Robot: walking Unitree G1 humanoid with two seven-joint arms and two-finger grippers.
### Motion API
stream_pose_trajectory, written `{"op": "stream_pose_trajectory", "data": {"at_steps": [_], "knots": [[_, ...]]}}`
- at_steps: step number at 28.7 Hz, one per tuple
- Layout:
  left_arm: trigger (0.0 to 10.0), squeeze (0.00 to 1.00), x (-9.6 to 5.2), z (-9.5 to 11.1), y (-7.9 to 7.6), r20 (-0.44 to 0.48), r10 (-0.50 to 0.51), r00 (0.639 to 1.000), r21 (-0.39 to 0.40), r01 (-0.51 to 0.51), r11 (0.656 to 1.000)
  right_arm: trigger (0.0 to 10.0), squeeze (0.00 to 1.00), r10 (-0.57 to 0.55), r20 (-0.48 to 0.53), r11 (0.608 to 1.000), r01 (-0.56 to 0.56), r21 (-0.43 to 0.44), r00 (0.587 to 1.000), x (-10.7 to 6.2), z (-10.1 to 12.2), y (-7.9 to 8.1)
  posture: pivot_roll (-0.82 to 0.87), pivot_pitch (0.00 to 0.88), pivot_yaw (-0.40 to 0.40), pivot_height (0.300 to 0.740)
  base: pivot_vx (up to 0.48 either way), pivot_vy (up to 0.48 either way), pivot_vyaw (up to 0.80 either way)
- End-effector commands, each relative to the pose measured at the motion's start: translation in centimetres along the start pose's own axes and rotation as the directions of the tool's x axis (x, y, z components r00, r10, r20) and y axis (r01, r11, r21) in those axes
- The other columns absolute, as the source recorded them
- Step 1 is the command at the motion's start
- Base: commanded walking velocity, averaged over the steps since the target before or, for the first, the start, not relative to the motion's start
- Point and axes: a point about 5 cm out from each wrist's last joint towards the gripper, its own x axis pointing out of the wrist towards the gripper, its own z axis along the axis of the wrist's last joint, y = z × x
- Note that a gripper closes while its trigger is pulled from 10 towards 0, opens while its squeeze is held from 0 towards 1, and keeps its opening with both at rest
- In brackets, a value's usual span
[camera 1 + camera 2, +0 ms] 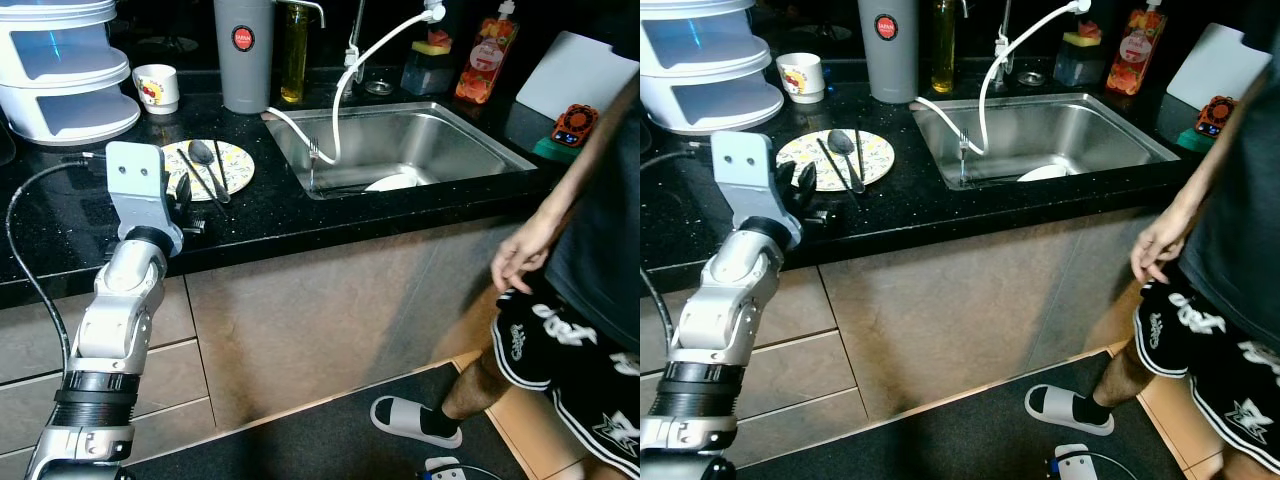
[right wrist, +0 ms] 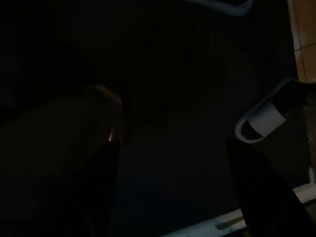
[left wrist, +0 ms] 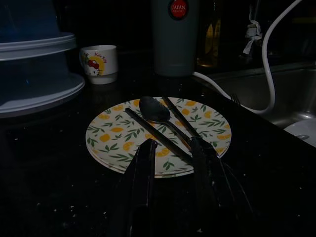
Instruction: Kitchen organization
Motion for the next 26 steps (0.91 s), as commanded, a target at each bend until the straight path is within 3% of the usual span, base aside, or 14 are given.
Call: {"op": "stream_pose_trajectory", "data": {"at_steps": [1,4,5,6,7,8,11,12,13,15,18,21,24,26], "knots": [[10.0,0.0,0.0,0.1,-0.3,-0.003,-0.011,1.0,-0.034,0.011,0.999,10.0,0.0,-0.04,0.057,0.998,0.037,0.059,0.998,0.2,1.3,-0.6,0.1,0.012,-0.022,0.74,0.0,0.0,0.0],[10.0,0.0,0.0,0.3,-0.1,0.002,-0.003,1.0,-0.045,0.003,0.999,10.0,0.0,-0.096,0.25,0.985,0.055,0.164,0.964,0.4,5.7,-1.7,0.1,0.015,-0.023,0.74,0.0,0.0,0.0],[10.0,0.0,0.0,0.4,0.0,0.002,-0.003,1.0,-0.043,0.003,0.999,10.0,0.0,-0.114,0.354,0.982,0.051,0.182,0.928,0.2,8.0,-2.1,0.09,0.018,-0.02,0.74,0.0,0.0,0.0],[10.0,0.0,-0.1,0.3,0.2,0.001,-0.003,1.0,-0.036,0.003,0.999,10.0,0.0,-0.137,0.545,0.983,0.047,0.176,0.827,-0.8,12.0,-2.8,0.09,0.022,-0.018,0.74,0.0,0.0,0.0],[10.0,0.0,-0.1,0.3,0.2,0.0,-0.002,1.0,-0.033,0.002,0.999,10.0,0.0,-0.133,0.638,0.986,0.037,0.162,0.758,-1.8,14.0,-3.0,0.08,0.021,-0.02,0.74,0.0,0.0,0.0],[10.0,0.0,-0.1,0.3,0.2,0.0,-0.002,1.0,-0.033,0.002,0.999,10.0,0.0,-0.133,0.638,0.986,0.037,0.162,0.758,-1.8,14.0,-3.0,0.08,0.021,-0.02,0.74,0.0,0.0,0.0],[10.0,0.0,-0.2,0.2,0.4,-0.004,-0.001,1.0,-0.027,0.001,1.0,10.0,0.0,-0.117,0.835,0.993,0.042,0.113,0.537,-7.1,18.2,-3.2,0.06,0.014,-0.026,0.74,0.0,0.0,0.0],[10.0,0.0,-0.2,0.1,0.5,-0.004,0.0,1.0,-0.026,0.0,1.0,10.0,0.0,-0.113,0.871,0.994,0.046,0.103,0.478,-9.2,18.8,-2.9,0.06,0.008,-0.027,0.74,0.0,0.0,0.0],[10.0,0.0,-0.2,0.1,0.5,-0.004,0.0,1.0,-0.026,0.0,1.0,10.0,0.0,-0.113,0.871,0.994,0.046,0.103,0.478,-9.2,18.8,-2.9,0.06,0.008,-0.027,0.74,0.0,0.0,0.0],[10.0,0.0,-0.2,0.1,0.5,-0.003,0.001,1.0,-0.026,-0.001,1.0,10.0,0.0,-0.127,0.905,0.992,0.058,0.114,0.406,-12.1,19.4,-2.5,0.05,0.008,-0.033,0.74,0.0,0.0,0.0],[10.0,0.0,-0.1,0.1,0.5,0.001,0.0,1.0,-0.03,0.0,1.0,10.0,0.0,-0.148,0.921,0.989,0.057,0.136,0.361,-14.0,19.7,-1.9,0.04,0.008,-0.031,0.74,0.0,0.0,0.0],[10.0,0.0,0.1,0.2,0.1,0.004,-0.011,1.0,-0.036,0.011,0.999,10.0,0.0,-0.109,0.96,0.994,0.043,0.101,0.258,-17.5,20.9,0.0,0.04,0.002,-0.027,0.74,0.0,0.0,0.0],[10.0,0.0,0.2,0.2,0.1,0.004,-0.014,1.0,-0.036,0.014,0.999,10.0,0.0,-0.097,0.97,0.995,0.027,0.094,0.221,-18.2,21.8,0.4,0.04,0.0,-0.022,0.74,0.0,0.0,0.0],[10.0,0.0,0.4,0.4,-0.1,0.011,-0.019,1.0,-0.039,0.019,0.999,10.0,0.0,-0.093,0.988,0.996,0.013,0.092,0.126,-19.8,25.6,0.7,0.03,0.0,-0.018,0.74,0.0,0.0,0.0]]}}
